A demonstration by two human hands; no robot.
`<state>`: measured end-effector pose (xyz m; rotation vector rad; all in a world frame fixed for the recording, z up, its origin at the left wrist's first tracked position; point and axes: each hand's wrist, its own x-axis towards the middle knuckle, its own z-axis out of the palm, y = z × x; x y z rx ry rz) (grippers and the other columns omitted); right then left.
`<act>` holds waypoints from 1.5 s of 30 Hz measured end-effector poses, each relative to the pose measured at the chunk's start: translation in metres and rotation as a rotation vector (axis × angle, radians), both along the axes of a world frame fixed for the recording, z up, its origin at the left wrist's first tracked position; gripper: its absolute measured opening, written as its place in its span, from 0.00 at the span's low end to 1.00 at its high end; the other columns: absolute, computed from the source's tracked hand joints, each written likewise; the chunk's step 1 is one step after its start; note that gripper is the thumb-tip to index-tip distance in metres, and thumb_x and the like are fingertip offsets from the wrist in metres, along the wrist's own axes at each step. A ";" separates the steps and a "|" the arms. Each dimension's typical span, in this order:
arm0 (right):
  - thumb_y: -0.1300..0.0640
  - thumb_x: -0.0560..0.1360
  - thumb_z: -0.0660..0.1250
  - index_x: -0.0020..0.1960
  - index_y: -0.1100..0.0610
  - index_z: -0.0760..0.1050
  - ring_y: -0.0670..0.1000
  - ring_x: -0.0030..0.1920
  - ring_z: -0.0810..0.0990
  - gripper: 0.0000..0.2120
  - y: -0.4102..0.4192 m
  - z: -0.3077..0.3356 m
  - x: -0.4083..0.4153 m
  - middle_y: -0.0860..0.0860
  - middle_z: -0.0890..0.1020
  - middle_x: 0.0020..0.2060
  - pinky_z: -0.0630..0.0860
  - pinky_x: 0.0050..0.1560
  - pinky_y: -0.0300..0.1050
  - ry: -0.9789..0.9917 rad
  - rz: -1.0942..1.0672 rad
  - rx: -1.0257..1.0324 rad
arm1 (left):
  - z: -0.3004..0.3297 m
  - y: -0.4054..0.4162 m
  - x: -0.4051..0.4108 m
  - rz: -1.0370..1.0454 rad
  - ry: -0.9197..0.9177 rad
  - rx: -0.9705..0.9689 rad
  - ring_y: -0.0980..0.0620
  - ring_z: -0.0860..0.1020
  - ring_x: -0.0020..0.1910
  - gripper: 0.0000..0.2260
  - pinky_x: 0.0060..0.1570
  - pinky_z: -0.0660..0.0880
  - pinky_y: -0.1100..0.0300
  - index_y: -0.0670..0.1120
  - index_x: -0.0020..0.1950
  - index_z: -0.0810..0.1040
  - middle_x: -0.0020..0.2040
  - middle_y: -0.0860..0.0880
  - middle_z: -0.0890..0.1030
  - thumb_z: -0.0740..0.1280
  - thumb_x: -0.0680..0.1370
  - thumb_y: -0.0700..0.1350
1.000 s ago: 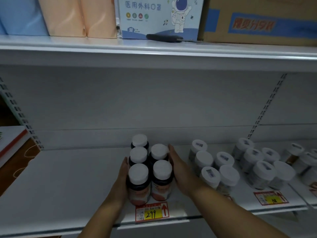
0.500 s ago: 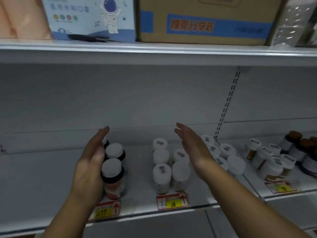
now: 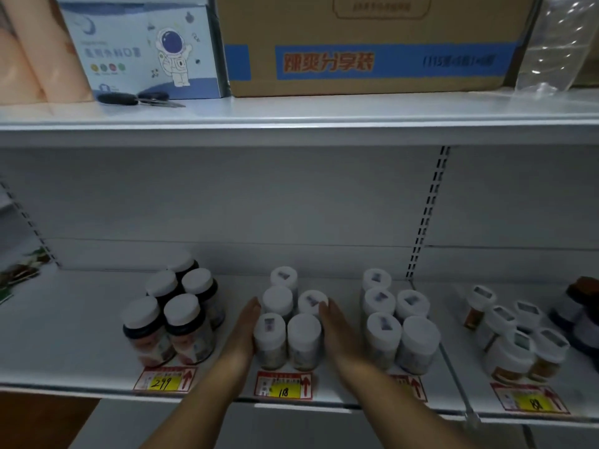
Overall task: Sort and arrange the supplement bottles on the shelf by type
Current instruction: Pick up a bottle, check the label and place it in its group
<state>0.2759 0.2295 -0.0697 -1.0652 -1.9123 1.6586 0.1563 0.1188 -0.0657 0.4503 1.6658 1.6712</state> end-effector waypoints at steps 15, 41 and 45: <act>0.46 0.80 0.52 0.70 0.46 0.62 0.43 0.69 0.63 0.19 -0.001 0.054 0.038 0.41 0.66 0.69 0.59 0.60 0.23 0.202 -0.196 0.086 | 0.044 -0.006 0.014 0.016 0.461 0.185 0.71 0.62 0.61 0.15 0.54 0.60 0.79 0.68 0.64 0.62 0.63 0.71 0.63 0.54 0.80 0.52; 0.47 0.80 0.52 0.73 0.48 0.55 0.44 0.64 0.64 0.23 0.200 0.013 0.290 0.49 0.61 0.73 0.59 0.57 0.37 0.087 -0.178 0.013 | 0.022 0.168 0.286 0.021 0.564 0.070 0.65 0.70 0.55 0.15 0.54 0.62 0.76 0.68 0.56 0.67 0.56 0.65 0.71 0.62 0.78 0.46; 0.44 0.79 0.52 0.73 0.47 0.55 0.45 0.66 0.64 0.24 0.205 0.007 0.284 0.48 0.61 0.73 0.58 0.59 0.37 0.068 -0.075 0.029 | 0.019 0.165 0.277 0.087 0.593 0.029 0.57 0.67 0.63 0.16 0.58 0.62 0.65 0.66 0.58 0.69 0.61 0.57 0.71 0.63 0.78 0.45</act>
